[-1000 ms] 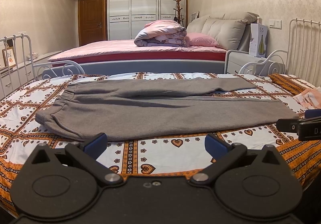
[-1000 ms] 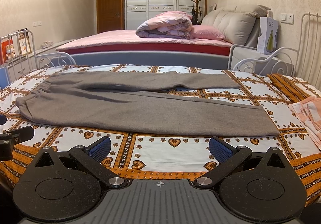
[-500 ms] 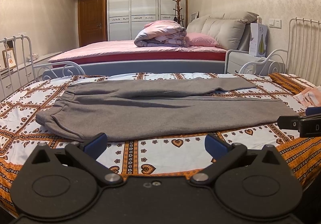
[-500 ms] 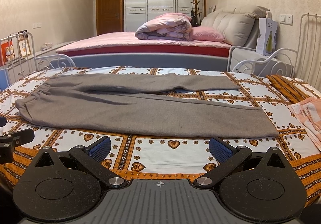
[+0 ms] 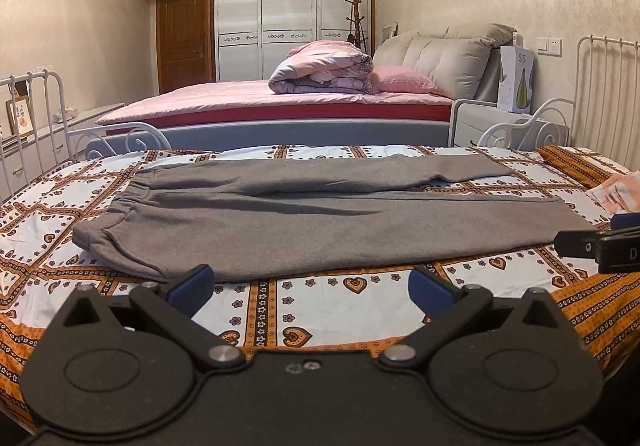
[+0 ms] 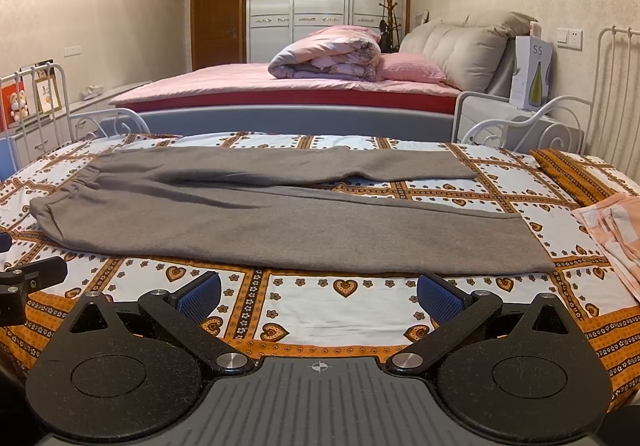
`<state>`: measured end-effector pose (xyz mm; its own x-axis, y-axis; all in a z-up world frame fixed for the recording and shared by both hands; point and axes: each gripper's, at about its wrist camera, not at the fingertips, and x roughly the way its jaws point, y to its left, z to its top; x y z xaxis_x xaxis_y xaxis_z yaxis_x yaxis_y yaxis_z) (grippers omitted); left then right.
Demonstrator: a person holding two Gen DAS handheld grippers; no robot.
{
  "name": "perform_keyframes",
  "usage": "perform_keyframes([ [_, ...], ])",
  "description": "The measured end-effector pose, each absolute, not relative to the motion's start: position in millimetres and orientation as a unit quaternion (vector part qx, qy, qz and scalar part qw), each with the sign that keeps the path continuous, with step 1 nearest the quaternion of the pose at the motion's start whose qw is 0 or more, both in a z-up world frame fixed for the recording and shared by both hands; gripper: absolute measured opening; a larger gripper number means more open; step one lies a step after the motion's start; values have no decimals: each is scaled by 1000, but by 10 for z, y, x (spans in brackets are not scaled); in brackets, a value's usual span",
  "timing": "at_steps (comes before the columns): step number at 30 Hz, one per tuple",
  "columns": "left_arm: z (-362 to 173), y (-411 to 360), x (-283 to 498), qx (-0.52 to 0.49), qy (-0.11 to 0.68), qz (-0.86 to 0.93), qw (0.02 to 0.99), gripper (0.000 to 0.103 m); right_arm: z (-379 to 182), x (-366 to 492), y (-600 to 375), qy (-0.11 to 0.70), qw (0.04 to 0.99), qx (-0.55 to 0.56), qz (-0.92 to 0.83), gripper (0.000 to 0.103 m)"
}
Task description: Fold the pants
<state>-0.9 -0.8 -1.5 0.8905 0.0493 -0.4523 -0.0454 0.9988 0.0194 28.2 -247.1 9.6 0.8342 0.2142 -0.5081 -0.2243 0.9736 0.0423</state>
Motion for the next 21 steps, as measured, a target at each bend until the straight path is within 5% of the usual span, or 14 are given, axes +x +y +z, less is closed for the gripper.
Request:
perform_keyframes([
  [14,138,218,24,-42,249,27,967,96,194,311,-2510,261,955,17,140,103],
  [18,289,519,243,-39,240,32,970,78,350,427,-2438,243,956,11,166,103],
  [21,332,822,512,-18,246,51,968,76,470,677,-2333,234,954,6,186,103],
])
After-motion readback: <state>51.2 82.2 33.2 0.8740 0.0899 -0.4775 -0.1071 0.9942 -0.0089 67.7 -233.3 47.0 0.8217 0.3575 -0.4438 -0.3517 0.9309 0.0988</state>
